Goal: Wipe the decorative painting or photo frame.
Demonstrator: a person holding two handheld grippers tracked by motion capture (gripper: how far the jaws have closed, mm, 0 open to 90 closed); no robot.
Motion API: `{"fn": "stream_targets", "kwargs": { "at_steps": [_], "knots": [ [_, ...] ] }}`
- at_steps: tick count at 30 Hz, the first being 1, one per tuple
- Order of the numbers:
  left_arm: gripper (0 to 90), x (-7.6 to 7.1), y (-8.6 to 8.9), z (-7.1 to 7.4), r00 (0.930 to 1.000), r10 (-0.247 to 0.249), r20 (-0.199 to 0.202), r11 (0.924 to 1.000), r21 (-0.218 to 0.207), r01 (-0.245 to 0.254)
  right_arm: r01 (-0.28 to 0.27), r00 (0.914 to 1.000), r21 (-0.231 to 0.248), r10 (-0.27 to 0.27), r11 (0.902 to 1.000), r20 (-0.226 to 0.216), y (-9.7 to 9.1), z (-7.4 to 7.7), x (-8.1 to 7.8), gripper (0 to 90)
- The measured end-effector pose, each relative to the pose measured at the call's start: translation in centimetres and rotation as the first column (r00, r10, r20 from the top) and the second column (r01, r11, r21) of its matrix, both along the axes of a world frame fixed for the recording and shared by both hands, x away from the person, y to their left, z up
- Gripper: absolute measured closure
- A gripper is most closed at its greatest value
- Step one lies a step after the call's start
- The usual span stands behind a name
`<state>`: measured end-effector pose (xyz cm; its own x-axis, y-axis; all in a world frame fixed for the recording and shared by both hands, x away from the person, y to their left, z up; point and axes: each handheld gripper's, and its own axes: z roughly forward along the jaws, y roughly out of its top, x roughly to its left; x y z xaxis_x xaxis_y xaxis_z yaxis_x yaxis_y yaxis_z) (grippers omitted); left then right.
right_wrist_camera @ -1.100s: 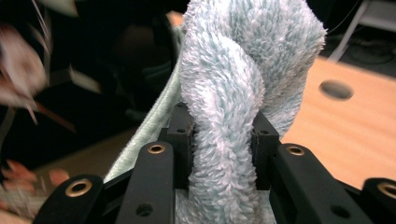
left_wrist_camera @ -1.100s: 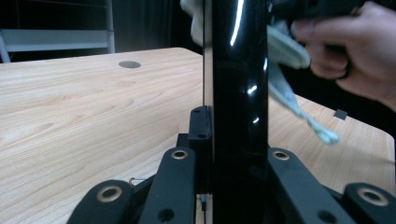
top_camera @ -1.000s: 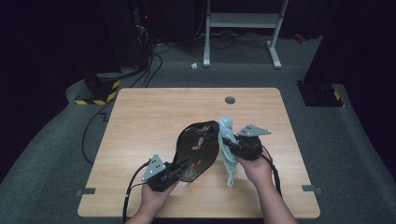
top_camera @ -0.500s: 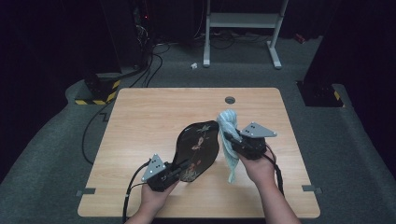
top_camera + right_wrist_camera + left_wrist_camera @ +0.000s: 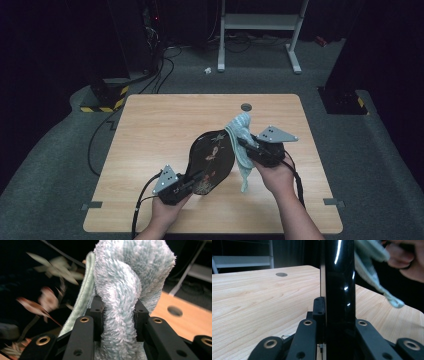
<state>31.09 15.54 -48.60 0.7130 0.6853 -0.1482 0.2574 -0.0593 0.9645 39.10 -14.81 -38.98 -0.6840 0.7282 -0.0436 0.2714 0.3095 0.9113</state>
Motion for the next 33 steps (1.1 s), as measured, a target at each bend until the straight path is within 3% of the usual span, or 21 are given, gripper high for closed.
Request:
{"fn": "stream_targets", "kwargs": {
  "at_steps": [6, 7, 10, 15, 19, 26, 33],
  "knots": [
    [80.0, 0.0, 0.0, 0.0, 1.0000, -0.001, -0.001, 1.0000, -0.001, 0.001, 0.022, 0.9947, -0.020, -0.024, 0.9996, -0.100, -0.7, -3.4, 0.9, 69.4],
    [80.0, 0.0, 0.0, 0.0, 1.0000, -0.001, -0.001, 1.0000, -0.001, 0.001, 0.022, 0.9947, -0.020, -0.024, 0.9996, -0.100, -0.7, -3.4, 0.9, 69.4],
    [80.0, 0.0, 0.0, 0.0, 1.0000, -0.001, 0.001, 1.0000, 0.000, 0.001, 0.015, 0.9878, -0.029, -0.019, 0.9995, -0.155, -0.7, -5.3, 0.9, 69.5],
    [80.0, 0.0, 0.0, 0.0, 1.0000, -0.002, 0.000, 1.0000, 0.000, 0.002, 0.012, 0.9829, -0.047, -0.021, 0.9988, -0.183, -0.6, -6.9, 0.7, 69.5],
    [80.1, 0.0, 0.0, 0.0, 1.0000, -0.002, -0.002, 1.0000, 0.000, 0.002, 0.019, 0.9886, -0.016, -0.021, 0.9997, -0.149, -0.8, -5.6, 0.4, 69.5],
    [80.0, 0.0, 0.0, 0.0, 1.0000, -0.002, 0.000, 1.0000, 0.005, 0.002, 0.010, 0.9993, 0.011, -0.009, 0.9999, -0.035, -0.4, -1.0, -0.3, 69.5],
    [80.0, 0.0, 0.0, 0.1, 1.0000, -0.002, -0.001, 1.0000, 0.009, 0.002, -0.042, 0.9985, 0.001, 0.042, 0.9991, 0.035, 1.1, 1.9, -1.1, 69.4]
  ]
}}
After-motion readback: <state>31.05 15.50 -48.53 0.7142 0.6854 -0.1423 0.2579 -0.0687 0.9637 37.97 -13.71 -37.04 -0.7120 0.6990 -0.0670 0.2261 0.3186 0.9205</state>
